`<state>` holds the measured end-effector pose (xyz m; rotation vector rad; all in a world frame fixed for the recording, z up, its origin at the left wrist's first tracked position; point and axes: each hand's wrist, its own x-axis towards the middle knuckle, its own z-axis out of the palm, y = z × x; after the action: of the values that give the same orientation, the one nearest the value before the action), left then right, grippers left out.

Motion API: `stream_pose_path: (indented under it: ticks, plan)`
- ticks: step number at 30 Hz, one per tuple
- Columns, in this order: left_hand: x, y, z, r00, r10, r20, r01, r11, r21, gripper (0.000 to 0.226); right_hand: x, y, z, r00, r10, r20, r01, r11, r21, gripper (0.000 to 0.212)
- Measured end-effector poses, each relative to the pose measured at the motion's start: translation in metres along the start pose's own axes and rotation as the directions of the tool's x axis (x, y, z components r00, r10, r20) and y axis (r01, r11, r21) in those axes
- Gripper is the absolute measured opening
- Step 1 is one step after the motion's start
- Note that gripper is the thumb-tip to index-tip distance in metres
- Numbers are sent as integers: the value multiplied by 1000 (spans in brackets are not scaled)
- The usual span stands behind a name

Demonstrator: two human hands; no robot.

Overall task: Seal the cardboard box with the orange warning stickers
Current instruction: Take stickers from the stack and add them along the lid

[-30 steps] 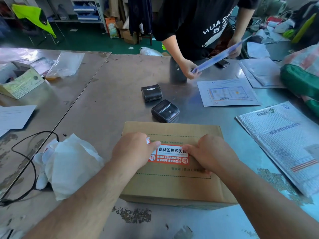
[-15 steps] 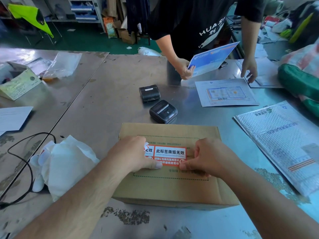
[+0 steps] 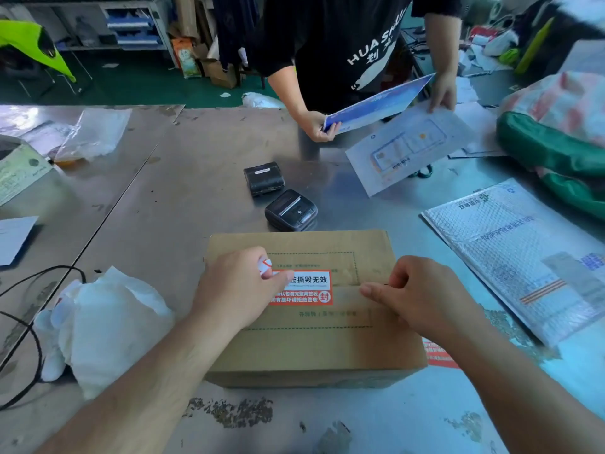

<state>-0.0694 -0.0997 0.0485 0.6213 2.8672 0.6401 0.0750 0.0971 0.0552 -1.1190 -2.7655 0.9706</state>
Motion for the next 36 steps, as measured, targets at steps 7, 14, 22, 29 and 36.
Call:
stream_pose_path:
  ticks: [7, 14, 22, 29, 36]
  plan:
    - [-13, 44, 32, 966, 259, -14, -252, 922, -293, 9, -12, 52, -17, 985, 104, -136, -103, 995, 20, 43]
    - [-20, 67, 58, 837, 542, -81, -506, 708, -492, 40, -23, 102, -21, 949, 278, -150, -273, 960, 56, 33]
    - [-14, 81, 65, 879, 474, -47, -421, 727, -542, 46, -17, 139, -5, 922, 372, -107, -371, 928, 35, 27]
    - [-10, 77, 78, 864, 491, -112, -480, 735, -480, 34, -4, 151, 19, 900, 433, -45, -435, 899, -41, 28]
    - [-15, 76, 80, 843, 528, -98, -511, 731, -453, 27, 8, 155, 56, 870, 473, -141, -487, 868, -92, 71]
